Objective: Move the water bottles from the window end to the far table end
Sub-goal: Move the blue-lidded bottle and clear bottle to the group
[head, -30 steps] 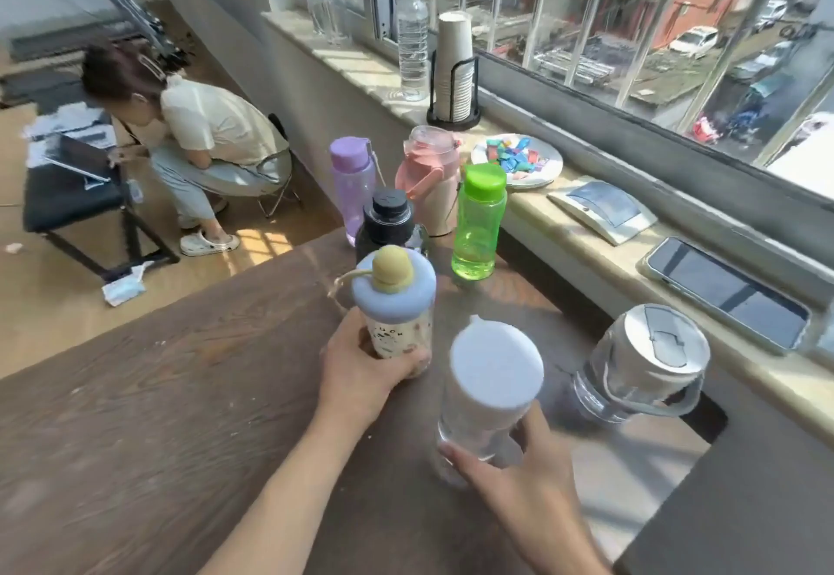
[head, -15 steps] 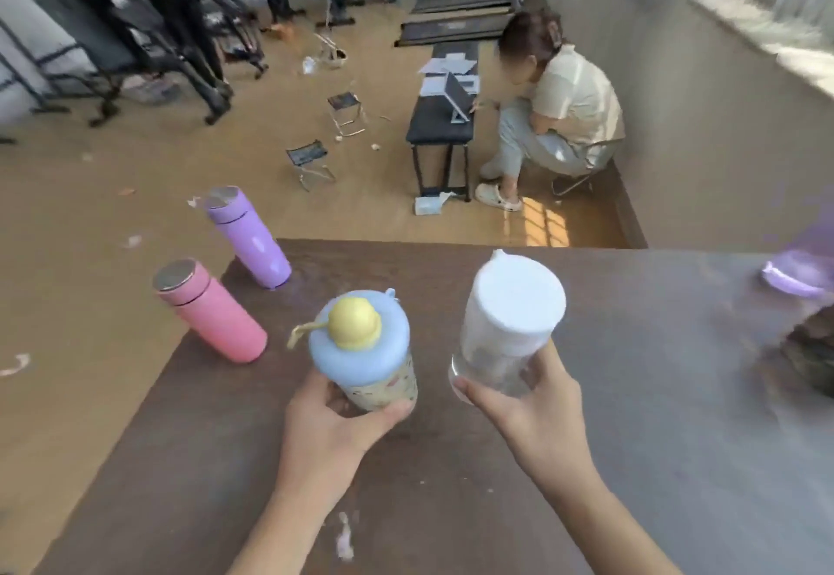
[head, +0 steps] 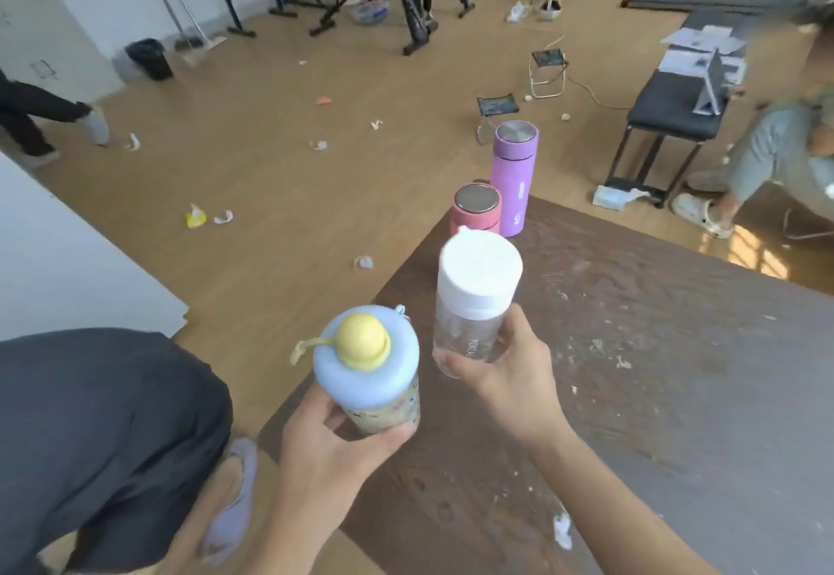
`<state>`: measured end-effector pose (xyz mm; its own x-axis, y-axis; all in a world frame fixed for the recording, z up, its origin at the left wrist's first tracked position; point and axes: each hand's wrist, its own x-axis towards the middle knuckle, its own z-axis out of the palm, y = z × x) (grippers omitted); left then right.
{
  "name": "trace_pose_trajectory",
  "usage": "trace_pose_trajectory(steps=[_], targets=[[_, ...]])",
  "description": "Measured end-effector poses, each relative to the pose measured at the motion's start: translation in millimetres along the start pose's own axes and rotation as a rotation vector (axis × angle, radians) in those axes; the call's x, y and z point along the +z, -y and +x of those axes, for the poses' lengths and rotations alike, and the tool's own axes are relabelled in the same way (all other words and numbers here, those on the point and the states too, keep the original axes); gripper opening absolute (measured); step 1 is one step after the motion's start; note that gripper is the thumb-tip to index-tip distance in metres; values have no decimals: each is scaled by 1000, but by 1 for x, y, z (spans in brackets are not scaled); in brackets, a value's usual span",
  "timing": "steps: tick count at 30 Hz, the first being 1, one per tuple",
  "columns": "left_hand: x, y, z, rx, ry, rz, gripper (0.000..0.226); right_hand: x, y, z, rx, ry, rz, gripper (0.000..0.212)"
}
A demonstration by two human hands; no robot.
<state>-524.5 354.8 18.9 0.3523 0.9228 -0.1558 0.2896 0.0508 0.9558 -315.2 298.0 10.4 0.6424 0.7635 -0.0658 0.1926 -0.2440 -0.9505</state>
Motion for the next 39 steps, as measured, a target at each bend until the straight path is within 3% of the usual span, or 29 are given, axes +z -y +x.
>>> trace_pose_trajectory(steps=[11, 29, 34, 39], targets=[[-47, 45, 4, -12, 59, 10, 91, 68, -4, 26, 15, 99, -57, 63], [-31, 65, 0, -102, -29, -120, 84, 66, -21, 24, 2, 148, -63, 72], [-20, 68, -8, -122, -51, 22, 78, 46, -21, 8, -10, 157, -74, 98], [8, 59, -39, -101, -243, 355, 72, -11, -43, -24, 18, 51, -52, 93]])
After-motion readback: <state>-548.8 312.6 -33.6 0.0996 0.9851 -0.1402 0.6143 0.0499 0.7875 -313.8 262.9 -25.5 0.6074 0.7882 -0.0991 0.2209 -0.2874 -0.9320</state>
